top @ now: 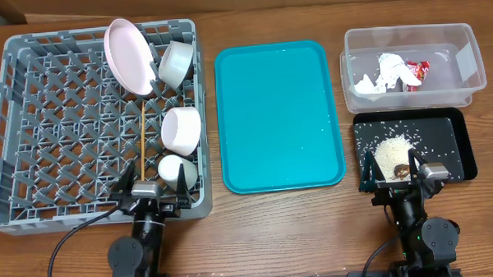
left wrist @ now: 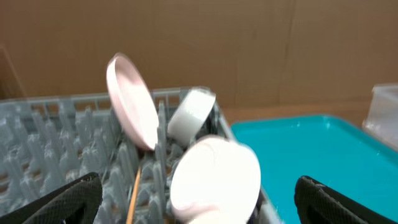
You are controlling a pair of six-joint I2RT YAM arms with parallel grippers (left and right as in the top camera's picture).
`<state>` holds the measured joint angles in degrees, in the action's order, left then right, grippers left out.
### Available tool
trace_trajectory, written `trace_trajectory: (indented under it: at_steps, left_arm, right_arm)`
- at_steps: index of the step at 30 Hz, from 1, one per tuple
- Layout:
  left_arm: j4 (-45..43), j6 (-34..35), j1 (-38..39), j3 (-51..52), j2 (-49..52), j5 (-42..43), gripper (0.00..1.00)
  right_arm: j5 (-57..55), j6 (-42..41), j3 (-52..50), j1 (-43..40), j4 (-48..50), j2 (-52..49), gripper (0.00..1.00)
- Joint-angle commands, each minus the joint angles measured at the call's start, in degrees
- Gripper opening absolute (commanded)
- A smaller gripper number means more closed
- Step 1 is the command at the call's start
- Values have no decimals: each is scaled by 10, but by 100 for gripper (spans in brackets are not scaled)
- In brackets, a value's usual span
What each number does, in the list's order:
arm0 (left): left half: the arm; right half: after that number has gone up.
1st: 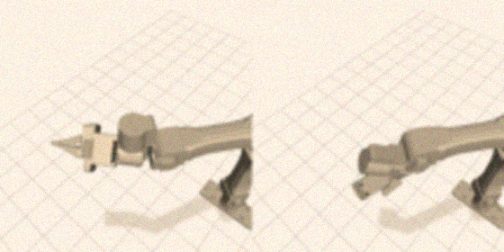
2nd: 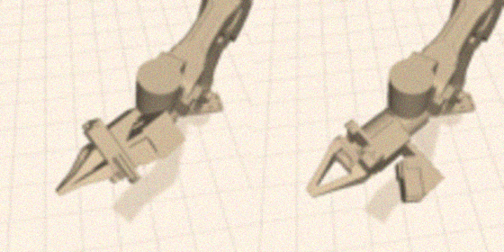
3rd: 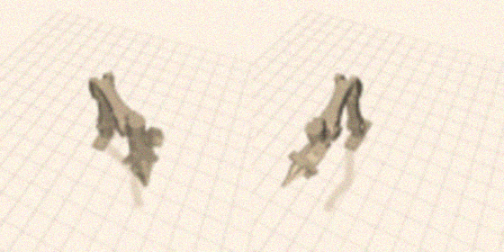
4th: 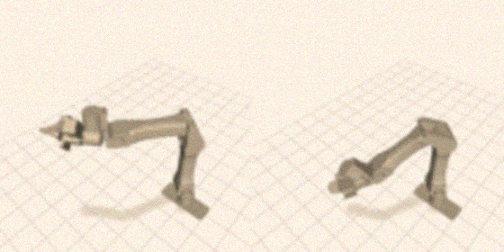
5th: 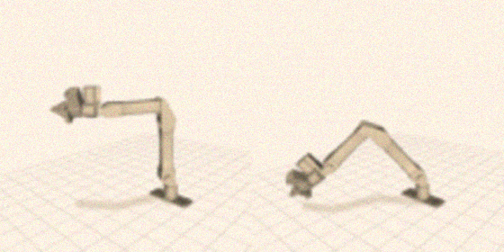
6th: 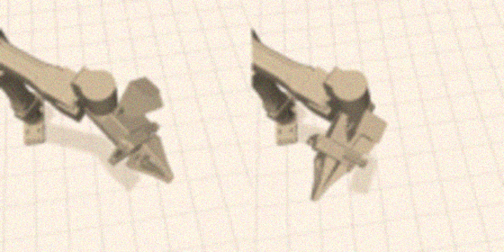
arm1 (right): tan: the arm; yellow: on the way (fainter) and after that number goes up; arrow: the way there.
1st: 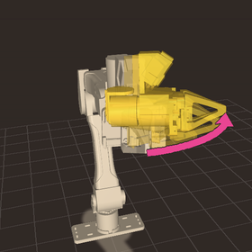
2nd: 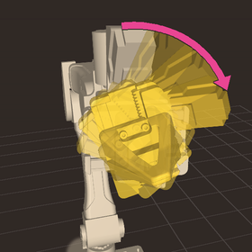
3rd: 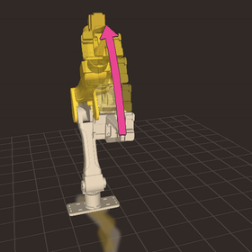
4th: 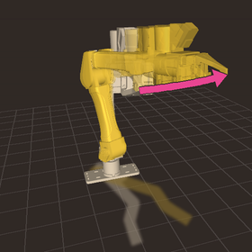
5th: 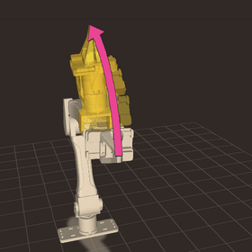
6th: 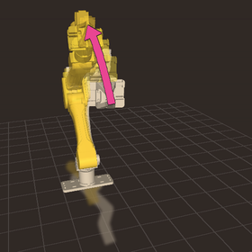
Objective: Sort waste into correct bins and load items into the dishwasher
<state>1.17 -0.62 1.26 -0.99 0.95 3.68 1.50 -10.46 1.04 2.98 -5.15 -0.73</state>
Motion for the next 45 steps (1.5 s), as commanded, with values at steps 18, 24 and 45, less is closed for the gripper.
trace_trajectory:
  at_steps: [18,24,45]
  left_arm:
    - [31,-7,-5,7,-7,-9,100]
    - [31,-7,-5,7,-7,-9,100]
    - [31,-7,-5,7,-7,-9,100]
  right_arm:
    - [1,2,-6,-3,3,6,100]
    - [1,2,-6,-3,3,6,100]
    - [1,2,-6,-3,3,6,100]
